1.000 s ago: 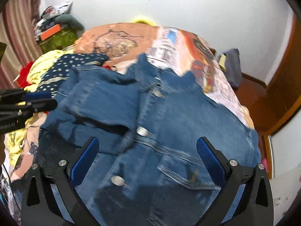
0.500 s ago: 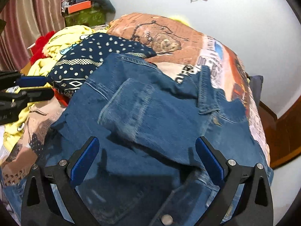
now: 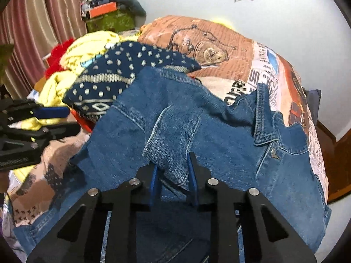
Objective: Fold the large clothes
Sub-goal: 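Lower the sleeve onto the jacket and open the left tool, then grasp the other sleeve cuff with the right tool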
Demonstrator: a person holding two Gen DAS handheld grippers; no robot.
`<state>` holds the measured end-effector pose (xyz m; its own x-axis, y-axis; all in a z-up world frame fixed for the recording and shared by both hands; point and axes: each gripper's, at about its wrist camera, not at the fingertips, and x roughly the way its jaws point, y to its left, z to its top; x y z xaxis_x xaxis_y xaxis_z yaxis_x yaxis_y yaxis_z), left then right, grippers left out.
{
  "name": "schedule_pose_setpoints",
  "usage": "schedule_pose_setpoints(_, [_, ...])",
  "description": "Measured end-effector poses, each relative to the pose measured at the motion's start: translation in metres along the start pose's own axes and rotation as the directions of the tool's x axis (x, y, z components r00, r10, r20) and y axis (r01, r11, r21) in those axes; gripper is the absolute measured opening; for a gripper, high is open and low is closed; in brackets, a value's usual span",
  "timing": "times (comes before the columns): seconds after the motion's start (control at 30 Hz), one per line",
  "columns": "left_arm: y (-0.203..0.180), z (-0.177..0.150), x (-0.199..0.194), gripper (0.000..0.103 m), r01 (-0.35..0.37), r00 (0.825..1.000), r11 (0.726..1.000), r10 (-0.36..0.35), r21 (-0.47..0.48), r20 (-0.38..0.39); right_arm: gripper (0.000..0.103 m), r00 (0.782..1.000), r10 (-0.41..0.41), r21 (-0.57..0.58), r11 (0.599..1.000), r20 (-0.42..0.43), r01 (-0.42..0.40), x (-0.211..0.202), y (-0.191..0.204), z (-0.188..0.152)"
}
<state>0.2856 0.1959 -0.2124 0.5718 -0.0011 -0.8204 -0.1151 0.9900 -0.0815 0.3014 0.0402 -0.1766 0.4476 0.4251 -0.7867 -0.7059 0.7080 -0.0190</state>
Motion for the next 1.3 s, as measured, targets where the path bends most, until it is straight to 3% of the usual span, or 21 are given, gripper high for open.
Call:
schedule_pose_setpoints(0.2, [-0.007, 0.005, -0.001, 0.044, -0.016, 1.000, 1.000, 0.016, 0.019, 0.005, 0.019, 0.995, 0.065, 0.110, 0.991, 0.070, -0.073, -0.028, -0.032, 0.002])
schedule_pose_setpoints(0.37, [-0.017, 0.014, -0.003, 0.053, -0.036, 0.999, 0.999, 0.035, 0.038, 0.028, 0.018, 0.989, 0.052, 0.200, 0.976, 0.142, -0.081, -0.054, -0.060, 0.002])
schedule_pose_setpoints(0.47, [-0.020, 0.020, 0.001, 0.059, -0.062, 0.998, 0.997, 0.060, 0.047, 0.032, 0.017, 0.980, 0.029, 0.271, 0.959, 0.197, -0.082, -0.074, -0.082, -0.001])
schedule_pose_setpoints(0.77, [-0.007, 0.017, 0.033, 0.060, -0.047, 0.997, 0.998, 0.045, -0.034, -0.069, 0.010, 0.940, -0.102, 0.425, 0.904, 0.324, -0.049, -0.146, -0.150, -0.024])
schedule_pose_setpoints(1.03, [-0.009, 0.001, 0.059, 0.063, -0.098, 0.987, 0.995, 0.095, -0.020, -0.131, 0.009, 0.961, -0.143, 0.515, 0.857, 0.238, 0.000, -0.137, -0.181, -0.075])
schedule_pose_setpoints(1.3, [-0.012, -0.008, 0.067, 0.069, -0.121, 0.982, 0.993, 0.119, -0.007, -0.144, 0.009, 0.993, -0.082, 0.591, 0.806, 0.080, 0.019, -0.097, -0.198, -0.130])
